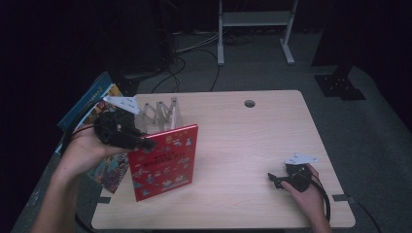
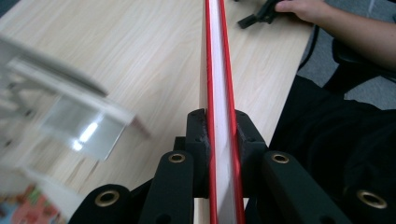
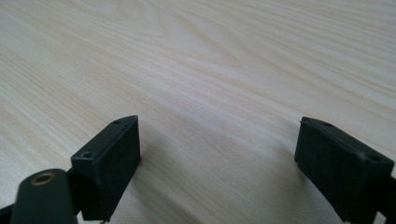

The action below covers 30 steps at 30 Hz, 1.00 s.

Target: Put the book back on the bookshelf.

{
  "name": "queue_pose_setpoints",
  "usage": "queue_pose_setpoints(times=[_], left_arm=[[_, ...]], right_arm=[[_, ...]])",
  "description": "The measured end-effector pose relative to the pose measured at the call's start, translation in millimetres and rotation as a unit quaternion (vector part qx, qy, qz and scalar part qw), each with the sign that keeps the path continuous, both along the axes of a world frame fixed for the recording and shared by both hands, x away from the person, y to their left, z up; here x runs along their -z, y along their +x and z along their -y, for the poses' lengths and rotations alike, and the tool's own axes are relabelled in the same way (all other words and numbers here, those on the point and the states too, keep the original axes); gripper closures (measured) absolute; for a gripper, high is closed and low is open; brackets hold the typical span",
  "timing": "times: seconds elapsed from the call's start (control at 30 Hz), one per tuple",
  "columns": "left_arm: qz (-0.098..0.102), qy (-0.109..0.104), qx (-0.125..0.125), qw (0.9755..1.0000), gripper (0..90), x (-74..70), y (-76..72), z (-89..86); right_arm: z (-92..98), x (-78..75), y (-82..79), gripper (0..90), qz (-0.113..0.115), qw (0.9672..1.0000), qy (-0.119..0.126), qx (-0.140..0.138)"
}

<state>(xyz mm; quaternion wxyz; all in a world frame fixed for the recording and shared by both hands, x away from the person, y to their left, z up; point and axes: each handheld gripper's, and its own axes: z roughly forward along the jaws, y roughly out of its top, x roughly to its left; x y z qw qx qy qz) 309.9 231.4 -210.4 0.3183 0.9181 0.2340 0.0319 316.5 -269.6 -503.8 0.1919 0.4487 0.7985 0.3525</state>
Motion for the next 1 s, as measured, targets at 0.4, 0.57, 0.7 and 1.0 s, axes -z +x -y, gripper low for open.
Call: queue_pose_setpoints(times=[0.4, 0.57, 0.7, 1.0], left_arm=[[0.018, -0.011, -0.084, 0.9962, 79.2, -11.7, -11.2, -65.3], [0.019, -0.002, -0.119, 0.9927, 79.2, -8.8, -5.7, -77.1], [0.02, 0.004, -0.166, 0.9859, 79.2, -3.8, 4.6, -84.2], [0.034, 0.001, -0.223, 0.9743, 79.2, 2.4, 22.5, -87.8]], right_arm=[[0.0, 0.0, 0.0, 13.5, 0.0, 1.0, 0.0, 0.0], [0.0, 0.0, 0.2, 13.5, 0.0, 1.0, 0.0, 0.002], [0.0, 0.0, 0.4, 13.5, 0.0, 1.0, 0.0, 0.002], [0.0, 0.0, 0.5, 13.5, 0.0, 1.0, 0.0, 0.002]])
